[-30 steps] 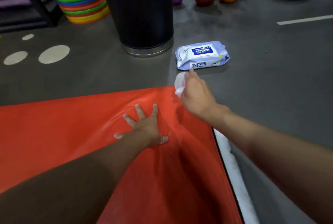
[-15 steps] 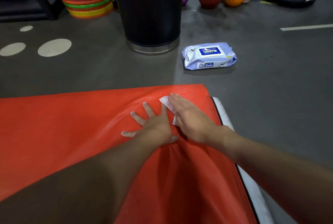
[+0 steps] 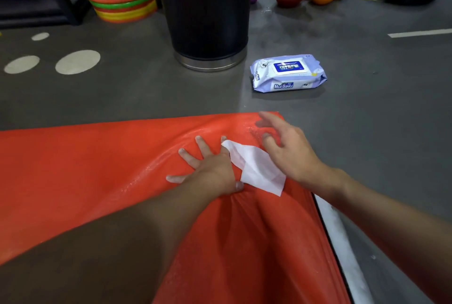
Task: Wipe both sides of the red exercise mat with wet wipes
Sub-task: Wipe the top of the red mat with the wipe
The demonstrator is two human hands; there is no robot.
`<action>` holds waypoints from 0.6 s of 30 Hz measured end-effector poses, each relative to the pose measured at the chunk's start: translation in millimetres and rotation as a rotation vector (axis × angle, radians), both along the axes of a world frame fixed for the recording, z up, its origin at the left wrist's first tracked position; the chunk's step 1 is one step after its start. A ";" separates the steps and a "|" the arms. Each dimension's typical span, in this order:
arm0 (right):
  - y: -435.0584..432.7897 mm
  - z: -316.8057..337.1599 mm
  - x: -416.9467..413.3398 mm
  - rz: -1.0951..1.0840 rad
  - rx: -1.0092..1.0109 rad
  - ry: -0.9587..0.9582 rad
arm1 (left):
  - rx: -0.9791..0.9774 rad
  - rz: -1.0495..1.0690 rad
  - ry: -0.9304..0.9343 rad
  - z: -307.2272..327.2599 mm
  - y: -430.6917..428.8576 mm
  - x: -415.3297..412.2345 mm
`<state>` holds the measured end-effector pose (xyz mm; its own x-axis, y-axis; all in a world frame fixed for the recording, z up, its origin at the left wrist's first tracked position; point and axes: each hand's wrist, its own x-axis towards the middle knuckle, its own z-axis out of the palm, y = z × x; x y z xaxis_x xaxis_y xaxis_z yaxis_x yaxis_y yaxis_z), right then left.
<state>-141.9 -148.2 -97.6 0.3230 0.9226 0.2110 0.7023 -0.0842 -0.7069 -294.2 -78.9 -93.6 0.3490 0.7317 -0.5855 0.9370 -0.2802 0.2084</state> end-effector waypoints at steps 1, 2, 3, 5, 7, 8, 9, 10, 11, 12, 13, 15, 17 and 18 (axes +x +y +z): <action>-2.8 0.8 2.1 0.038 -0.050 -0.117 | 0.001 -0.002 0.000 -0.2 0.2 0.3; -6.4 1.8 2.6 0.122 -0.153 -0.248 | 0.002 -0.004 0.000 -0.9 0.8 0.5; -8.2 -2.7 2.9 0.218 -0.266 -0.364 | 0.005 -0.002 0.000 -2.2 1.7 0.7; -13.3 -7.8 0.6 0.318 -0.375 -0.465 | 0.009 0.000 0.008 -4.0 2.2 1.0; -13.4 -16.3 1.3 0.276 -0.299 -0.401 | 0.022 -0.002 0.016 -7.1 3.2 1.6; -13.4 -17.0 1.7 0.215 -0.273 -0.376 | 0.030 -0.006 0.020 -9.1 3.4 1.7; -11.8 -17.6 3.9 0.160 -0.244 -0.358 | 0.040 -0.014 0.024 -11.1 4.7 2.5; -10.8 -16.5 5.4 0.128 -0.236 -0.318 | 0.051 -0.026 0.030 -14.2 6.4 3.2; -8.5 -18.2 7.7 0.117 -0.223 -0.267 | 0.058 -0.032 0.035 -16.9 7.9 3.6; -8.9 -14.1 7.1 0.105 -0.228 -0.232 | 0.060 -0.032 0.038 -18.7 9.0 3.6; -9.1 -11.0 6.5 0.095 -0.229 -0.194 | 0.063 -0.034 0.040 -20.7 10.4 4.1; -8.1 -2.6 7.4 0.071 -0.234 -0.105 | 0.075 -0.040 0.047 -22.2 11.7 4.9; -4.9 5.7 11.7 0.052 -0.272 -0.028 | 0.084 -0.043 0.053 -23.8 12.7 5.4; -4.8 12.4 13.1 0.060 -0.320 0.010 | 0.090 -0.049 0.058 -26.0 13.8 5.7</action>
<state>-128.9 -153.0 -85.2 0.2664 0.9591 -0.0958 0.7057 -0.2618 -0.6583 -288.5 -65.1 -119.7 0.3535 0.7650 -0.5383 0.9314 -0.3415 0.1264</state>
